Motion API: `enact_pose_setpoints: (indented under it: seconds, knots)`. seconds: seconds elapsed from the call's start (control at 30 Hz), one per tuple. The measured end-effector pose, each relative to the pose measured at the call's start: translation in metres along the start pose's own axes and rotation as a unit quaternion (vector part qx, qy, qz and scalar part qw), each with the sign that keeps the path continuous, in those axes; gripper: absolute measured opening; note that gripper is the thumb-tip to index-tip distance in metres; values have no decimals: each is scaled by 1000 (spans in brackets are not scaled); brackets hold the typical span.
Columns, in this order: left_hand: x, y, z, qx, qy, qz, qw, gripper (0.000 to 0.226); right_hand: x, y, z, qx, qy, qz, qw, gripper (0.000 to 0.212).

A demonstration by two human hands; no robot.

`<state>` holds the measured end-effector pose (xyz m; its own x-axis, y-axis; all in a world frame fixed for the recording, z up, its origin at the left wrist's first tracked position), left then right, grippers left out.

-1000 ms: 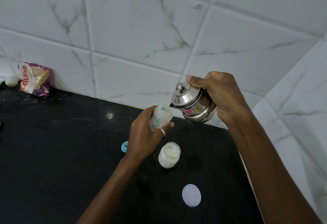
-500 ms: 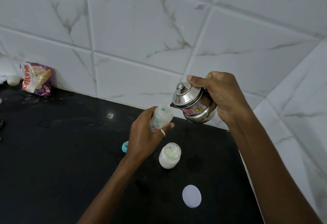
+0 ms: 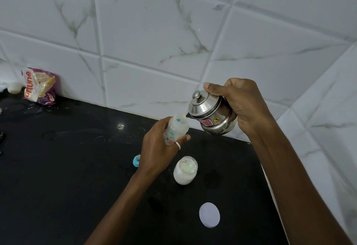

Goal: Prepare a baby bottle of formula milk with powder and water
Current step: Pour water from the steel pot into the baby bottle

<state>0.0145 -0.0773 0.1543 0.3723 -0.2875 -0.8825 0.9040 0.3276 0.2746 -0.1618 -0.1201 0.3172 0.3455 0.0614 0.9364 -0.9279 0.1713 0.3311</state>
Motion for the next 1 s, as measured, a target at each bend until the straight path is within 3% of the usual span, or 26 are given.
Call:
enact_pose_setpoints:
  seconds: [1.0]
  knots:
    - [-2, 1, -2, -1, -3, 0, 1000, 65, 5, -1, 1, 5, 11, -23, 1000, 46]
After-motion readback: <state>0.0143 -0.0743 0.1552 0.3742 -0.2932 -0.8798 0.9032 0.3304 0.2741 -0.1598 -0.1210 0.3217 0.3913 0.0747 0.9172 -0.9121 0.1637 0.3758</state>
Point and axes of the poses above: each hand's wrist, its own z-axis towards the middle knuckle, its own y-axis out of the back of the hand, x = y × z, the point moved 5 cm from there along z, towards the middle knuckle, and after that the axes turned 2 degrees about -x, right-handed, at the moved point
